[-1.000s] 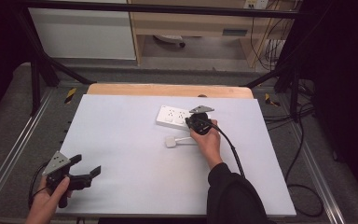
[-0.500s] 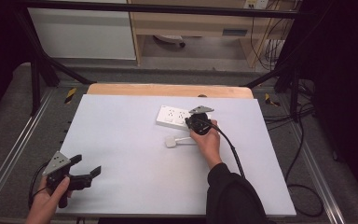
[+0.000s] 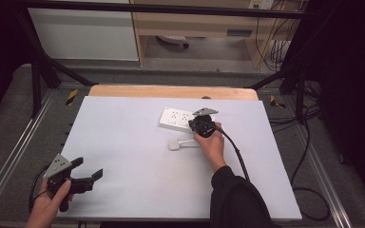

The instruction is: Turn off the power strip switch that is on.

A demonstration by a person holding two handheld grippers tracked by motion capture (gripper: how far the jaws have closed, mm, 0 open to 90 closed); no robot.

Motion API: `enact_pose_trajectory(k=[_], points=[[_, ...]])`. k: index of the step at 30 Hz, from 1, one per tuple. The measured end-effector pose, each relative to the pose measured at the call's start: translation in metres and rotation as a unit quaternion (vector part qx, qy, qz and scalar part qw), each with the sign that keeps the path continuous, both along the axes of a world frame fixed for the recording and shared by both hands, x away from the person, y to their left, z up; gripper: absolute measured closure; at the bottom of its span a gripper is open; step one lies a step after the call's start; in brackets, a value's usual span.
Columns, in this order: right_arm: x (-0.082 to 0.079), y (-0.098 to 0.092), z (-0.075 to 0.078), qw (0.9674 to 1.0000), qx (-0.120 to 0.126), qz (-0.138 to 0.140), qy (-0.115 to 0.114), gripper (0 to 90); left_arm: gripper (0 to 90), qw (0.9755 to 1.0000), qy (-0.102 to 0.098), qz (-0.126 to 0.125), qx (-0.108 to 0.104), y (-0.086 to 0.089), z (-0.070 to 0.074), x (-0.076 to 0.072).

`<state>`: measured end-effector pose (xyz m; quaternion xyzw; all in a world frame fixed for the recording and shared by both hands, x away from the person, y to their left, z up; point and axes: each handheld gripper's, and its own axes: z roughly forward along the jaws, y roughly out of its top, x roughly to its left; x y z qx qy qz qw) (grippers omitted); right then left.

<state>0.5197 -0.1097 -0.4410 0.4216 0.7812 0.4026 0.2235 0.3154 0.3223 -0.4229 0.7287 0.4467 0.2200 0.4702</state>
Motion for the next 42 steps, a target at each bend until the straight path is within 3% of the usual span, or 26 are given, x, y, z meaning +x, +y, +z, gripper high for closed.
enact_pose_trajectory(k=[13, 22, 28, 35, 42], points=[[-0.001, -0.002, 0.004, 1.0, 0.005, -0.002, -0.006, 90.0, 6.8, 1.0, 0.001, 0.0, -0.001, 0.0, 0.0, 0.0], [-0.002, -0.004, 0.01, 0.9998, 0.02, -0.004, -0.008, 90.0, 6.9, 1.0, 0.0, 0.0, 0.0, 0.0, 0.0, 0.0], [-0.004, -0.006, 0.014, 0.9994, 0.034, -0.002, -0.008, 85.1, 6.9, 1.0, 0.0, 0.0, 0.0, 0.0, 0.0, 0.0], [-0.005, -0.009, 0.02, 0.9989, 0.047, -0.006, -0.002, 72.6, 6.9, 1.0, 0.0, 0.0, 0.0, 0.0, 0.0, 0.0], [-0.005, -0.012, 0.024, 0.9983, 0.052, -0.019, 0.013, 47.7, 6.9, 1.0, 0.001, 0.001, 0.0, 0.0, 0.0, 0.0]])
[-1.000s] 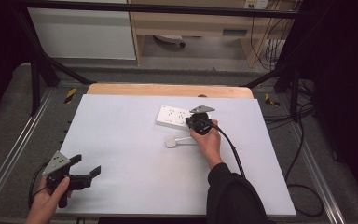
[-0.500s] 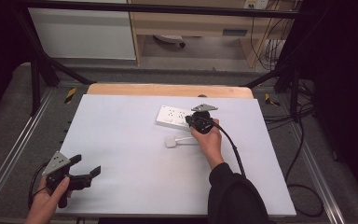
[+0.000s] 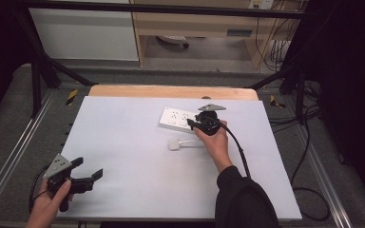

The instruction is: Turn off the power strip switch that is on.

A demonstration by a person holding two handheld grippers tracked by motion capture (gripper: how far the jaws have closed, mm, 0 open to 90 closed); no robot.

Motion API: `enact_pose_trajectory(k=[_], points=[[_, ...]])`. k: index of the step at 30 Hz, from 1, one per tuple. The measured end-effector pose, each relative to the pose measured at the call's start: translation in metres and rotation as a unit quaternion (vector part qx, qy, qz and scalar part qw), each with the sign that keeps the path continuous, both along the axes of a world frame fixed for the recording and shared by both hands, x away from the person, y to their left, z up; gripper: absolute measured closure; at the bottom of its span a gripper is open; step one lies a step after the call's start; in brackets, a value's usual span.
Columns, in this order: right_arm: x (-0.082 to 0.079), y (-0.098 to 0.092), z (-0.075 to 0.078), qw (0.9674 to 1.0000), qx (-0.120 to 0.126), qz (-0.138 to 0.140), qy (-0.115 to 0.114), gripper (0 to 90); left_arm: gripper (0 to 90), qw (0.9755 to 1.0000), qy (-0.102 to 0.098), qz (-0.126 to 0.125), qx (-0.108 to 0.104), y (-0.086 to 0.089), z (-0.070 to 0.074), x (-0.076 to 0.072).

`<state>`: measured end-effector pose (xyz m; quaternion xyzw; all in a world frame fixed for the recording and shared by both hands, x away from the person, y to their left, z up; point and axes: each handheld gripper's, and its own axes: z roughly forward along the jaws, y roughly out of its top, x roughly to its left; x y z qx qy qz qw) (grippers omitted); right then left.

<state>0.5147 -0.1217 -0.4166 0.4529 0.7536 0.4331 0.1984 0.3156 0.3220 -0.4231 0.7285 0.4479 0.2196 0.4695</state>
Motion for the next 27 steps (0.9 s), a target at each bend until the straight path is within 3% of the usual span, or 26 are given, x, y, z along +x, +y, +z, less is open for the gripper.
enact_pose_trajectory(k=[6, 13, 18, 24, 27], points=[[0.001, -0.005, 0.004, 0.9996, 0.006, -0.024, 0.015, 27.6, 6.9, 1.0, -0.001, 0.0, 0.001, 0.001, 0.0, 0.0], [-0.002, -0.013, 0.016, 0.9992, 0.014, -0.036, 0.009, 9.9, 6.8, 1.0, 0.0, 0.001, 0.001, 0.0, 0.0, 0.0], [-0.006, -0.018, 0.023, 0.999, 0.02, -0.038, 0.01, 4.8, 6.8, 1.0, 0.0, 0.003, 0.003, 0.0, 0.0, 0.0], [-0.01, -0.015, 0.029, 0.9965, -0.047, -0.069, -0.005, 5.3, 6.7, 1.0, 0.0, 0.003, 0.002, 0.0, 0.0, 0.0], [-0.015, -0.018, 0.032, 0.9974, -0.036, -0.062, -0.006, 4.6, 6.8, 1.0, 0.001, 0.002, 0.002, 0.0, 0.0, 0.0]])
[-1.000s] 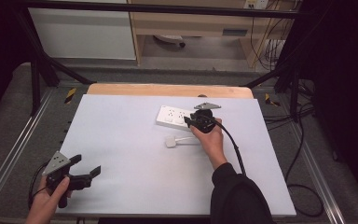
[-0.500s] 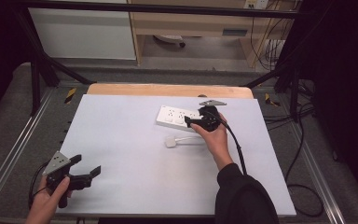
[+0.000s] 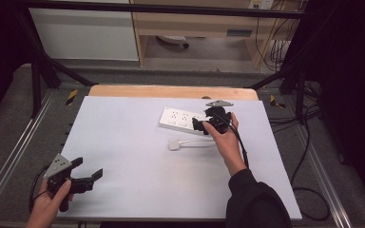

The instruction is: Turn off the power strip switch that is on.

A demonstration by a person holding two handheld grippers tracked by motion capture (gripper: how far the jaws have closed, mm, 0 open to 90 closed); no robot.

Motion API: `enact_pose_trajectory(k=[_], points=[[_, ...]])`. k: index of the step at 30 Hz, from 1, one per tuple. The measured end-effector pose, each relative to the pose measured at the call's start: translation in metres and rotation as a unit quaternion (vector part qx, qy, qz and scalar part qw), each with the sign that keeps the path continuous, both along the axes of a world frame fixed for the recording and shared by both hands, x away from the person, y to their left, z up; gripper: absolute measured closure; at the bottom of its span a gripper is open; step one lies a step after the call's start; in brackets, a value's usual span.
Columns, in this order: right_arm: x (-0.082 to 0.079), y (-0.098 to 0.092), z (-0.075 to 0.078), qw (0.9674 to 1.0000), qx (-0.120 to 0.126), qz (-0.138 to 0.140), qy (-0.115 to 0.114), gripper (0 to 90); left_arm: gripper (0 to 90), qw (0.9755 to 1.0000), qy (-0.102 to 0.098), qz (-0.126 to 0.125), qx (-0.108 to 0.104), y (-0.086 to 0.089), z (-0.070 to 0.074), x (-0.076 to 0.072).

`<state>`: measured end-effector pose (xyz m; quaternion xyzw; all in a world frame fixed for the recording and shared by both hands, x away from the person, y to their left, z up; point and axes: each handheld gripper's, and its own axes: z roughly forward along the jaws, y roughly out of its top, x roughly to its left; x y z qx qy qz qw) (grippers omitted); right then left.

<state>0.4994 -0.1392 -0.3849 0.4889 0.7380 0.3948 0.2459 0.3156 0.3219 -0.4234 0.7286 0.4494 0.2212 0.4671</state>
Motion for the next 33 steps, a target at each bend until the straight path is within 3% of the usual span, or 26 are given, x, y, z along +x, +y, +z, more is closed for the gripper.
enact_pose_trajectory(k=[4, 12, 22, 33], points=[[-0.007, -0.007, 0.005, 0.999, 0.036, 0.026, 0.0, 4.2, 6.7, 1.0, -0.001, 0.0, 0.0, 0.0, 0.0, 0.0], [-0.021, -0.025, 0.013, 0.997, 0.064, 0.04, -0.015, 4.1, 6.7, 1.0, 0.0, 0.0, 0.0, 0.0, 0.0, 0.0], [-0.04, -0.049, 0.01, 0.9954, 0.079, 0.049, -0.022, 5.0, 6.7, 1.0, 0.0, 0.0, 0.003, 0.0, 0.0, -0.001], [-0.065, -0.077, 0.008, 0.9942, 0.089, 0.04, -0.045, 6.7, 6.7, 1.0, -0.001, 0.001, 0.001, 0.001, 0.0, -0.001]])
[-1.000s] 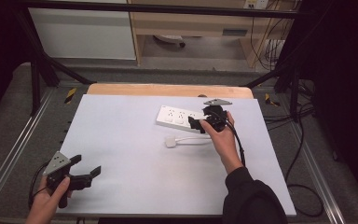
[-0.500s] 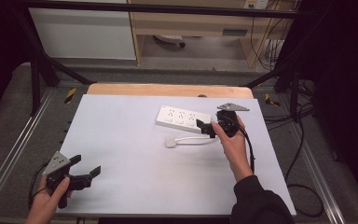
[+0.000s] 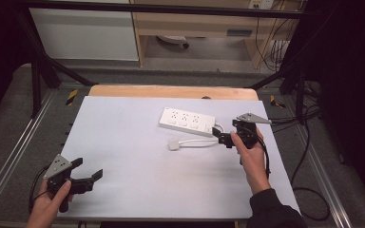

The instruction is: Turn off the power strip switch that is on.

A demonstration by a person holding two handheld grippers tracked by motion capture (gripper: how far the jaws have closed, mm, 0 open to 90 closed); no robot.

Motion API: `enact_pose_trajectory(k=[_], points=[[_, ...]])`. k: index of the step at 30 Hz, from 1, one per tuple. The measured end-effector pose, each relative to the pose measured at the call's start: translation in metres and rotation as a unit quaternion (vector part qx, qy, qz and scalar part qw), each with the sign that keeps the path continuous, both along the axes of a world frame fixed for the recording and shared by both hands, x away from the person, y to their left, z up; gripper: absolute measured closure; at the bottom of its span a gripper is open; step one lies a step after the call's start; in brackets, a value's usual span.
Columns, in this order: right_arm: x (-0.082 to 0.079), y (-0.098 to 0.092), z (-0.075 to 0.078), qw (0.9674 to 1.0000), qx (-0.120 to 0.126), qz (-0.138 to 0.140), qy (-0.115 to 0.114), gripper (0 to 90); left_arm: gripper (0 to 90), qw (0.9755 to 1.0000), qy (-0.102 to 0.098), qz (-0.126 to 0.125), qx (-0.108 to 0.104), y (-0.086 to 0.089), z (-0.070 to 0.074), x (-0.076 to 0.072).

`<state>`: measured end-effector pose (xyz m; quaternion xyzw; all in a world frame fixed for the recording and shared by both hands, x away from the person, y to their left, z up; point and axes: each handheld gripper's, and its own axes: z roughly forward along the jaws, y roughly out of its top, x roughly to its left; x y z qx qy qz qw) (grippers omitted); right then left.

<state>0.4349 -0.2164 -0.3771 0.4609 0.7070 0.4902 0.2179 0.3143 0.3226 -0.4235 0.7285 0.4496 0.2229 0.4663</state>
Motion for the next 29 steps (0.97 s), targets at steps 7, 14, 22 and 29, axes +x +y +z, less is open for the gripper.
enact_pose_trajectory(k=[7, 14, 22, 29], points=[[-0.024, -0.022, -0.01, 0.9997, 0.002, -0.015, -0.02, 5.9, 6.7, 1.0, 0.0, 0.0, 0.0, 0.0, 0.0, 0.0], [-0.046, -0.038, -0.02, 0.9987, 0.0, -0.021, -0.046, 4.0, 6.7, 1.0, 0.001, 0.004, -0.002, 0.0, 0.0, -0.001], [-0.06, -0.05, -0.049, 0.9991, -0.006, -0.024, -0.034, 3.6, 6.7, 1.0, 0.0, 0.002, -0.003, 0.0, 0.001, -0.002], [-0.06, -0.046, -0.076, 0.9991, -0.028, -0.01, 0.032, 4.2, 6.7, 1.0, -0.002, 0.001, 0.0, -0.001, 0.001, -0.002]])
